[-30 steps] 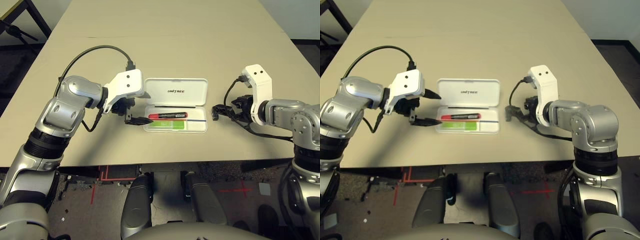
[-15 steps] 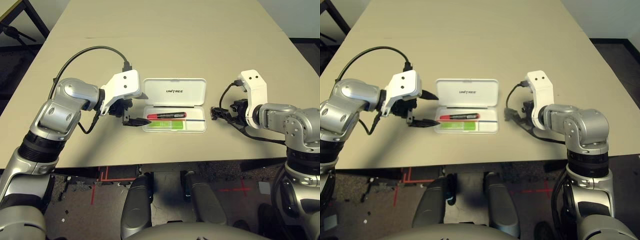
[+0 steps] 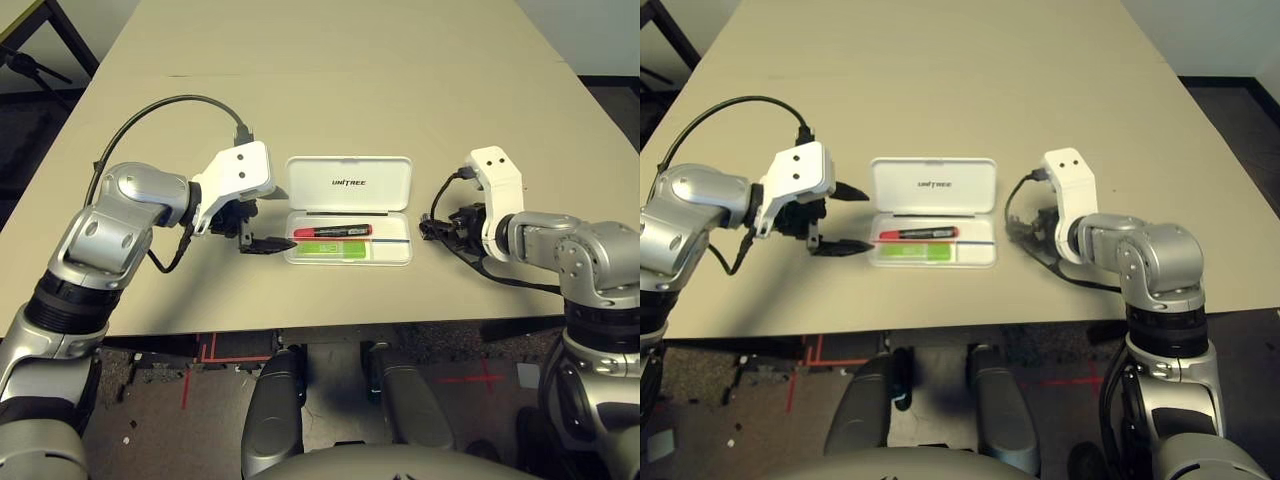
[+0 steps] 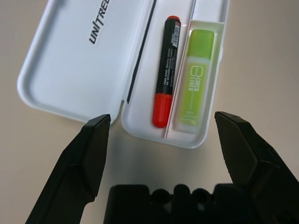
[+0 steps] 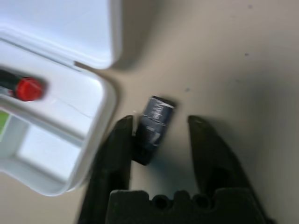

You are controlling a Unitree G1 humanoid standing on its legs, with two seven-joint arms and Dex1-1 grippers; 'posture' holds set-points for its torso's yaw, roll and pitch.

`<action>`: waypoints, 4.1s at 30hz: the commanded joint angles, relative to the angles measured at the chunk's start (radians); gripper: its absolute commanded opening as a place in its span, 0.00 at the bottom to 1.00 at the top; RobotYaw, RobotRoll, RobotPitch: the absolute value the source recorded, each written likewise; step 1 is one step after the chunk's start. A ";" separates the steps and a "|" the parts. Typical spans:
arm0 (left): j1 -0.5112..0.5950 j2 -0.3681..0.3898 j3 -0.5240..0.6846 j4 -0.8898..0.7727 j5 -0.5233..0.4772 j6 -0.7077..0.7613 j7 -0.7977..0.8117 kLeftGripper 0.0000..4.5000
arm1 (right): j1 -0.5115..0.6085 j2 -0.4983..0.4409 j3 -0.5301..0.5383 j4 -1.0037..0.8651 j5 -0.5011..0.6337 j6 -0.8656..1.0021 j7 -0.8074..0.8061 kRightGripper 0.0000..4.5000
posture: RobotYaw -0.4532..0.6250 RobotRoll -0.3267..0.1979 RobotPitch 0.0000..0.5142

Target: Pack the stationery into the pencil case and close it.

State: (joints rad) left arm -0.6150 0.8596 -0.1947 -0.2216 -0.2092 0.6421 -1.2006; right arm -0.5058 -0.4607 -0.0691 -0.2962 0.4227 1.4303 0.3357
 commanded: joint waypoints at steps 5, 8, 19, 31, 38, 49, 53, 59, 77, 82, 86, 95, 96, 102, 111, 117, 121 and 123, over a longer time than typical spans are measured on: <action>0.026 0.018 0.017 -0.029 -0.020 0.014 0.018 1.00 | 0.029 -0.023 0.033 0.033 -0.010 0.010 0.006 0.07 | 0.48 0.62 0.43; 0.029 0.021 0.017 -0.024 -0.022 0.009 0.020 1.00 | 0.023 -0.038 0.038 0.031 -0.009 0.004 0.017 0.07 | 0.48 0.62 0.44; 0.026 0.021 0.017 0.046 -0.011 -0.029 0.012 1.00 | -0.019 -0.241 0.026 0.036 0.054 -0.092 0.216 0.07 | 0.43 0.62 0.42; -0.042 0.013 0.008 0.142 -0.014 -0.058 -0.012 1.00 | 0.028 -0.537 0.096 0.007 0.146 -0.363 0.663 0.07 | 0.40 0.62 0.41; -0.063 0.015 0.012 0.191 -0.005 -0.082 -0.024 1.00 | 0.025 -0.579 0.175 0.037 0.077 -0.634 0.863 0.07 | 0.40 0.62 0.41; -0.039 0.015 0.026 0.167 -0.028 -0.092 -0.037 1.00 | -0.108 -0.408 0.409 0.163 -0.178 -0.974 0.946 0.07 | 0.43 0.62 0.39; -0.030 0.023 0.032 0.159 -0.037 -0.101 -0.050 1.00 | -0.135 -0.361 0.433 0.199 -0.222 -1.005 0.953 0.07 | 0.44 0.62 0.39; 0.002 0.032 0.062 0.157 -0.075 -0.134 -0.090 1.00 | -0.155 -0.309 0.440 0.244 -0.271 -1.043 0.957 0.07 | 0.45 0.62 0.40; 0.028 0.027 0.094 0.157 -0.115 -0.162 -0.104 1.00 | -0.148 -0.252 0.437 0.285 -0.318 -1.086 0.966 0.28 | 0.45 0.62 0.40; 0.023 0.025 0.092 0.174 -0.110 -0.175 -0.105 1.00 | -0.144 -0.251 0.418 0.286 -0.296 -1.072 0.973 0.70 | 0.45 0.62 0.40; 0.018 0.028 0.094 0.198 -0.105 -0.185 -0.105 1.00 | -0.148 -0.257 0.377 0.306 -0.236 -1.083 1.016 1.00 | 0.44 0.62 0.40; -0.056 0.038 0.101 0.416 -0.044 -0.282 -0.097 1.00 | -0.145 -0.302 0.204 0.506 -0.038 -1.146 1.236 1.00 | 0.42 0.62 0.39; -0.071 0.037 0.099 0.446 -0.035 -0.292 -0.098 1.00 | -0.147 -0.308 0.189 0.528 -0.028 -1.161 1.257 1.00 | 0.42 0.62 0.38; -0.178 0.001 0.074 0.624 0.060 -0.234 0.015 0.70 | -0.157 -0.331 0.119 0.605 -0.007 -1.187 1.274 1.00 | 0.40 0.62 0.38; -0.333 -0.126 0.047 0.879 0.164 -0.322 0.124 0.01 | -0.147 -0.357 0.077 0.686 0.009 -1.242 1.279 1.00 | 0.37 0.62 0.37; -0.456 -0.234 0.021 1.095 0.231 -0.475 0.162 0.01 | -0.115 -0.348 0.059 0.654 0.033 -1.233 1.276 1.00 | 0.34 0.62 0.37; -0.542 -0.308 -0.008 1.236 0.272 -0.568 0.148 0.01 | -0.076 -0.349 0.039 0.609 0.051 -1.215 1.260 1.00 | 0.32 0.62 0.36; -0.569 -0.339 -0.019 1.281 0.289 -0.608 0.125 0.01 | -0.057 -0.351 0.027 0.586 0.058 -1.206 1.247 1.00 | 0.30 0.62 0.36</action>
State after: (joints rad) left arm -1.1658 0.5322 -0.1965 1.0197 0.0530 0.0720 -1.0495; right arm -0.5815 -0.8063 -0.0179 0.3190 0.4636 0.2149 1.5901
